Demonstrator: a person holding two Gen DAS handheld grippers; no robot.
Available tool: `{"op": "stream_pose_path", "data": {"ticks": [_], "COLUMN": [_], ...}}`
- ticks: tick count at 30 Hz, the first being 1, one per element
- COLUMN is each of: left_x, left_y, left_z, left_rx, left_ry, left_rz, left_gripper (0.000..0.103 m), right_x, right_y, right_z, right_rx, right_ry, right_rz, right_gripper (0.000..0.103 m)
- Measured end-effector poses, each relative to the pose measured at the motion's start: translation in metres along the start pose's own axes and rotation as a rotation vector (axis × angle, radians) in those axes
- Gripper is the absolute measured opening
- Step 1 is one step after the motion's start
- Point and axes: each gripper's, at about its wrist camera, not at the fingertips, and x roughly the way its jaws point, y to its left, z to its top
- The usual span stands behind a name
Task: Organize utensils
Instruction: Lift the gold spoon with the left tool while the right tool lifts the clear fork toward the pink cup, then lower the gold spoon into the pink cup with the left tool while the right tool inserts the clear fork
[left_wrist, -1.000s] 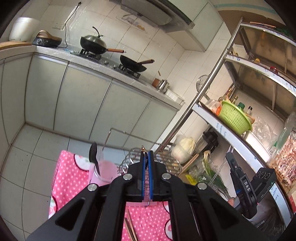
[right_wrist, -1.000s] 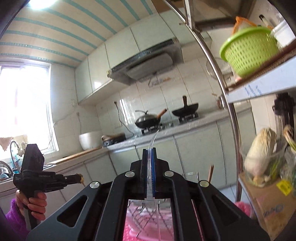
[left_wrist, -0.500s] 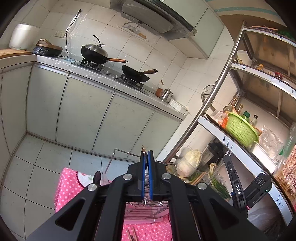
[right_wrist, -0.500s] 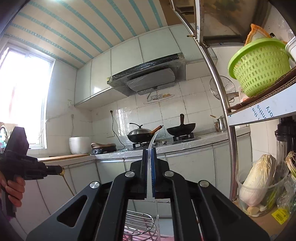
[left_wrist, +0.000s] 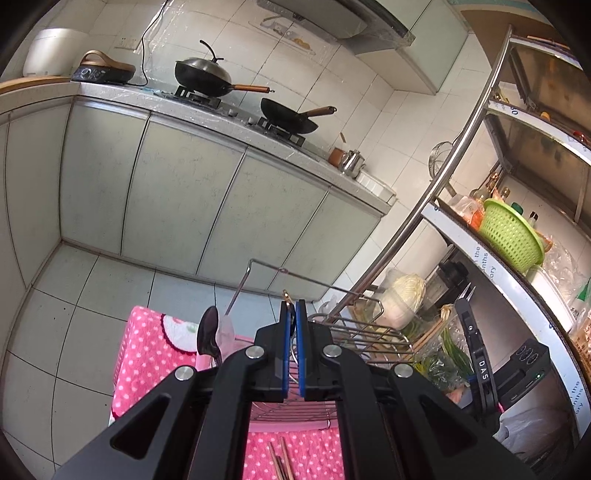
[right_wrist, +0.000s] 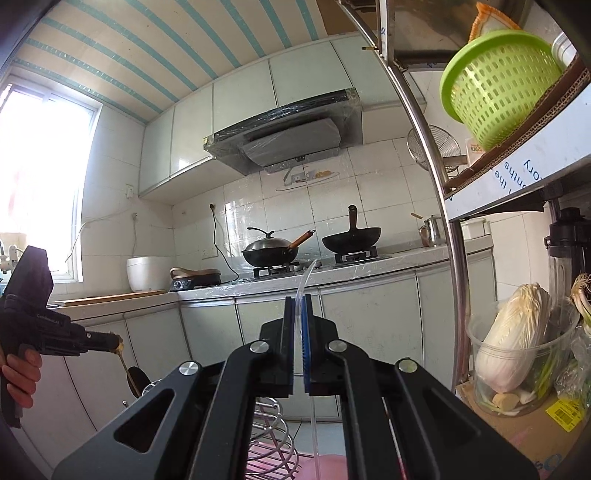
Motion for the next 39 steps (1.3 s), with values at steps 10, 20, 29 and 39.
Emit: {"op": "stream_pose_path", "data": {"ticks": [10,20,29,39], "left_x": [0.015,0.031,0.034,0.035], "left_y": [0.004,0.009,0.006,0.015], "left_z": [-0.012,-0.022,-0.035,-0.043], "left_rx": [-0.003,0.011,0.055,0.041], "left_ry": [0.044,0.089,0.089,0.100], "left_rz": [0.026,0.086,0.135,0.189], "left_gripper": [0.002,0.002,0.003,0.004], "right_x": [-0.004,-0.014,-0.017,-0.018], "right_y": [-0.010,-0.005,-0.003,0.001], "right_z": [-0.023,-0.050,-0.065,-0.067], "right_rx": [0.050,0.076,0.095,0.101], "right_ry": [0.068,0.168,0.252,0.341], "right_rz": [-0.015,-0.039,-0.078,-0.105], "right_gripper": [0.004,0.004,0.004,0.012]}}
